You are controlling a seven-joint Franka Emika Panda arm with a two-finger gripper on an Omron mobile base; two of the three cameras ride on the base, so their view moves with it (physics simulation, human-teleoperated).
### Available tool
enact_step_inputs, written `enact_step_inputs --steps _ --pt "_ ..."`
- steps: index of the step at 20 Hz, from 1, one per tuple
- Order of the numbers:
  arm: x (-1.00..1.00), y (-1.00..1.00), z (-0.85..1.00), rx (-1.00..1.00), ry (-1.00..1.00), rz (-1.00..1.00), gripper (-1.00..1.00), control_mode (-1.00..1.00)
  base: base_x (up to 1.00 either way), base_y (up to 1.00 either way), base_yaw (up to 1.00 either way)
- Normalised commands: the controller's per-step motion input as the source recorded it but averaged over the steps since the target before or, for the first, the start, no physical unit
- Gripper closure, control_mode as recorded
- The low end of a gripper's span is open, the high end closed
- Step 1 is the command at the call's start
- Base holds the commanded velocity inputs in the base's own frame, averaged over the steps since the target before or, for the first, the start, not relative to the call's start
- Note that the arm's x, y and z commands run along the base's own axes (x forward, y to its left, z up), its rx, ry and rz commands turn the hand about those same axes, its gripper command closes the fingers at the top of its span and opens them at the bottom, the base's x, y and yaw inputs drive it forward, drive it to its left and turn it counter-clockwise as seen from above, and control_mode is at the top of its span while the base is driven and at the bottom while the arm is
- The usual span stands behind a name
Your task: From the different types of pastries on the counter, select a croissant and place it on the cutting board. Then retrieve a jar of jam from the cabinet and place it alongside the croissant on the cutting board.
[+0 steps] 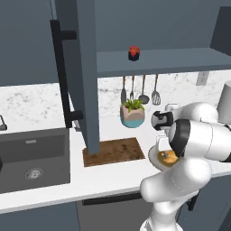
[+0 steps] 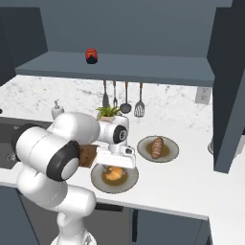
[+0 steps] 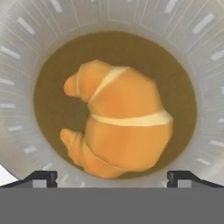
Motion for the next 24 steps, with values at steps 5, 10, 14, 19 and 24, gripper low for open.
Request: enact_step_inputs --steps 5,10,14,19,24 --pt "0.05 0.0 -0.07 0.0 0.0 0.0 -1.0 -1.0 0.0 0.0 0.0" --pt "0.0 0.0 -0.13 0.0 0.0 0.0 -1.0 -1.0 0.0 0.0 0.0" --pt "0.01 0.0 -0.07 0.0 0.0 0.0 -1.0 -1.0 0.0 0.0 0.0" --pt "0.06 0.0 -0.11 0.0 0.0 0.0 -1.0 -1.0 0.0 0.0 0.0" --pt "0.0 0.0 -0.21 0.0 0.0 0.0 1.0 -1.0 0.0 0.0 0.0"
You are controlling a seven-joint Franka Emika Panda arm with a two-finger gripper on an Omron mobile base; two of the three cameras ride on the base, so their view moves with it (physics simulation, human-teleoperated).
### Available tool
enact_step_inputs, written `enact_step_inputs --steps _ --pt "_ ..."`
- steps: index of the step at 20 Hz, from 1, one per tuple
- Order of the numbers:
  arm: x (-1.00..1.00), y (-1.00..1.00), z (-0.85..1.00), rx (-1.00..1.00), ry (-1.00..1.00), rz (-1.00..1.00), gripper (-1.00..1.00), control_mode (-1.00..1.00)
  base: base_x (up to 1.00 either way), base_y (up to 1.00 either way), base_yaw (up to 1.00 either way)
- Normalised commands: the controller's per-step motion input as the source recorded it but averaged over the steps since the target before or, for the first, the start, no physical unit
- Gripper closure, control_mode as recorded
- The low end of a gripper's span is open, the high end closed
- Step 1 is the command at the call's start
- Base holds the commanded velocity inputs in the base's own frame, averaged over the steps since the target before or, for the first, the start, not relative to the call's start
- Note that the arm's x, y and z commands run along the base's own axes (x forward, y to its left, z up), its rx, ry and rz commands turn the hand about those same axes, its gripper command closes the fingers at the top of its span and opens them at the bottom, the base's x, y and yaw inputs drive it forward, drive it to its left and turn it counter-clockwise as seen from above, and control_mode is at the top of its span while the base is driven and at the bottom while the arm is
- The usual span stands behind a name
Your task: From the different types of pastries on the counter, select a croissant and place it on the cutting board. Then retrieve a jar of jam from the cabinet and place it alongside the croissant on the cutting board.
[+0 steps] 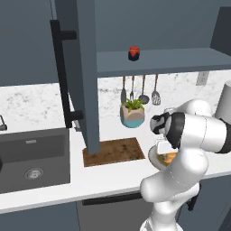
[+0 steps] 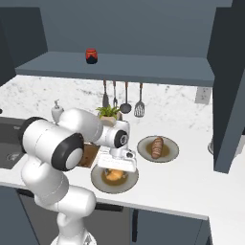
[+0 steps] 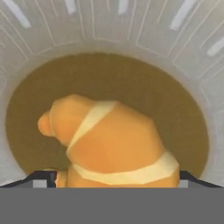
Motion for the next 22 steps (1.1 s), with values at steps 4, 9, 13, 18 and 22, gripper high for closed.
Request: enact_step_inputs --steps 4,9,13,18,22 --pt "0.0 0.0 0.09 0.01 0.0 0.0 1.0 -1.0 0.0 0.0 0.0" --pt "-0.05 0.25 0.64 0.05 0.0 0.0 1.0 -1.0 0.0 0.0 0.0" --pt "-0.15 0.77 0.61 0.04 0.0 0.0 1.0 -1.0 0.0 0.0 0.0" --pt "0.06 1.0 0.15 0.01 0.01 0.0 1.0 -1.0 0.0 0.0 0.0" --pt "0.19 0.86 0.0 0.0 0.0 0.0 1.0 -1.0 0.0 0.0 0.0"
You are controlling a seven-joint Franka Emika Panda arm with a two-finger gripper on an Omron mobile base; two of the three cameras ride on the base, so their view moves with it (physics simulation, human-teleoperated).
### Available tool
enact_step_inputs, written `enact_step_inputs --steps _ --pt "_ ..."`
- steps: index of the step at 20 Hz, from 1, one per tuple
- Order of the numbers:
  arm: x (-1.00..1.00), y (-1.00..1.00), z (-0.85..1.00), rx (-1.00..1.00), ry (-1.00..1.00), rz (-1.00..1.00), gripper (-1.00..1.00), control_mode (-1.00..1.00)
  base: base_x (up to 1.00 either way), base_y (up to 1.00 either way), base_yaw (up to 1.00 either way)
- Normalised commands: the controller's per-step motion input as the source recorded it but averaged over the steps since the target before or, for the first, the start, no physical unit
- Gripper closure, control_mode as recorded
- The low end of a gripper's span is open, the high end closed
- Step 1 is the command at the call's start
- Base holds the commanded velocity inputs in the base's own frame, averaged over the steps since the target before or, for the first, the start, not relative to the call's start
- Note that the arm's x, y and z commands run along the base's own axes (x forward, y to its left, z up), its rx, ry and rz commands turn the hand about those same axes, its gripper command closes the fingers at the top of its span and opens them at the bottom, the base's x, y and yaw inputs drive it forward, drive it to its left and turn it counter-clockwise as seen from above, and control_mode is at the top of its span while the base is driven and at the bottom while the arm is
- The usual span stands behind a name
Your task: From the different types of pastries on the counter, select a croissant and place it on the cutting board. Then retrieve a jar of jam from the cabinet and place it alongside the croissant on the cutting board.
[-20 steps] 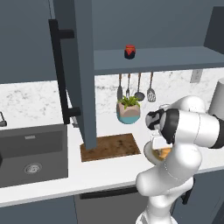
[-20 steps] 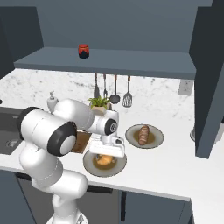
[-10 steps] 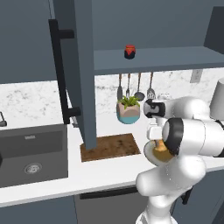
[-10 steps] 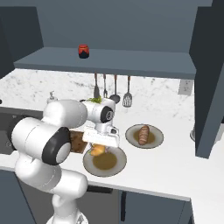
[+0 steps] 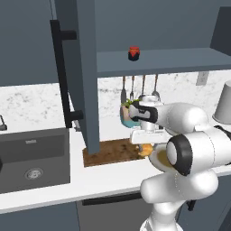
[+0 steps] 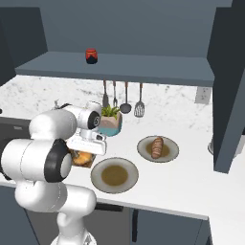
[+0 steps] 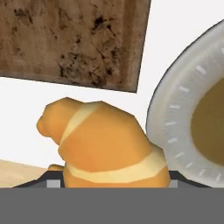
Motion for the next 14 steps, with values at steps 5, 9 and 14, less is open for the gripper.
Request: enact_step_inputs --steps 5,9,14 --pt "0.57 0.4 0.0 0.0 0.0 0.0 1.0 -1.0 0.0 0.0 0.0" --pt "0.61 0.2 0.0 -0.02 0.0 0.0 1.0 -1.0 0.0 0.0 0.0" --pt "0.5 0.06 -0.04 -0.03 -0.02 0.0 1.0 -1.0 0.0 0.0 0.0"
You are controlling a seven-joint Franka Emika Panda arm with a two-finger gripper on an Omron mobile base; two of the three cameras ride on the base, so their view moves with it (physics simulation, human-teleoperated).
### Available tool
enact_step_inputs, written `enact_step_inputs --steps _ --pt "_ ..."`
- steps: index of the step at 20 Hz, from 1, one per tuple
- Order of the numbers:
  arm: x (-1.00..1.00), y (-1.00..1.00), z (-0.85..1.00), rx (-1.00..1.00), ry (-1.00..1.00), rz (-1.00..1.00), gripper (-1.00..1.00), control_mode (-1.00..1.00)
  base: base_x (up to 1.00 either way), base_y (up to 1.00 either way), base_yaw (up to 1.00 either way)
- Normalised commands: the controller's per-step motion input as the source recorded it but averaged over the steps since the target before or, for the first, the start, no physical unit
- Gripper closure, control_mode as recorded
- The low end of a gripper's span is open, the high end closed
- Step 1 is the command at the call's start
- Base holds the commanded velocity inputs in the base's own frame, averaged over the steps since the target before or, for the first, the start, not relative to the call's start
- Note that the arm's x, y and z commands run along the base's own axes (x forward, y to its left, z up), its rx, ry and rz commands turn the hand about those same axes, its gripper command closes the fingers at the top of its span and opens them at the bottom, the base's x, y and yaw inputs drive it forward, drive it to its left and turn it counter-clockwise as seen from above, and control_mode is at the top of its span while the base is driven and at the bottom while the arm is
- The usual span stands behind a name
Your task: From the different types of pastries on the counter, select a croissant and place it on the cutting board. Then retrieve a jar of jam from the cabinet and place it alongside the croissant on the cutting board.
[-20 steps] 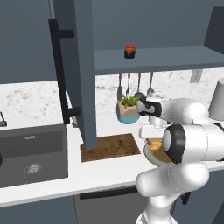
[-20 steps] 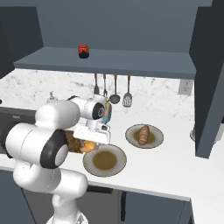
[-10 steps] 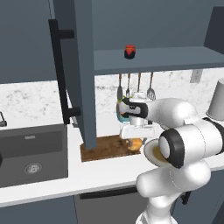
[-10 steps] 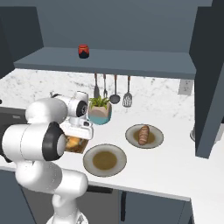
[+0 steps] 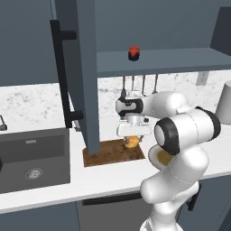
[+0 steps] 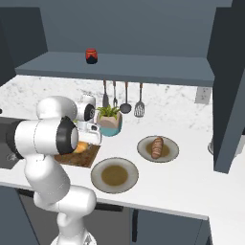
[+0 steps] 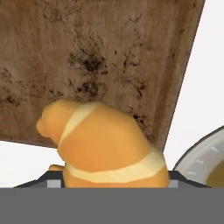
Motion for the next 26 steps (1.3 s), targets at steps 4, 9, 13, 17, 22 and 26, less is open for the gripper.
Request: enact_step_inputs --steps 4,9,13,17,22,26 --pt "0.26 0.01 -0.34 -0.02 -0.06 0.0 1.0 -1.0 0.0 0.0 0.0" --pt "0.08 0.06 -0.46 0.0 -0.07 0.0 1.0 -1.0 0.0 0.0 0.0" --pt "0.17 0.01 -0.09 0.0 -0.07 0.0 -1.0 -1.0 0.0 0.0 0.0" --pt "0.08 0.0 -0.01 0.0 -0.02 0.0 -1.0 -1.0 0.0 0.0 0.0" --pt "0.0 0.0 0.0 0.0 0.0 0.0 -1.0 -1.0 0.0 0.0 0.0" --pt "0.0 -0.03 0.24 0.03 -0.02 0.0 -1.0 -1.0 0.0 0.0 0.0"
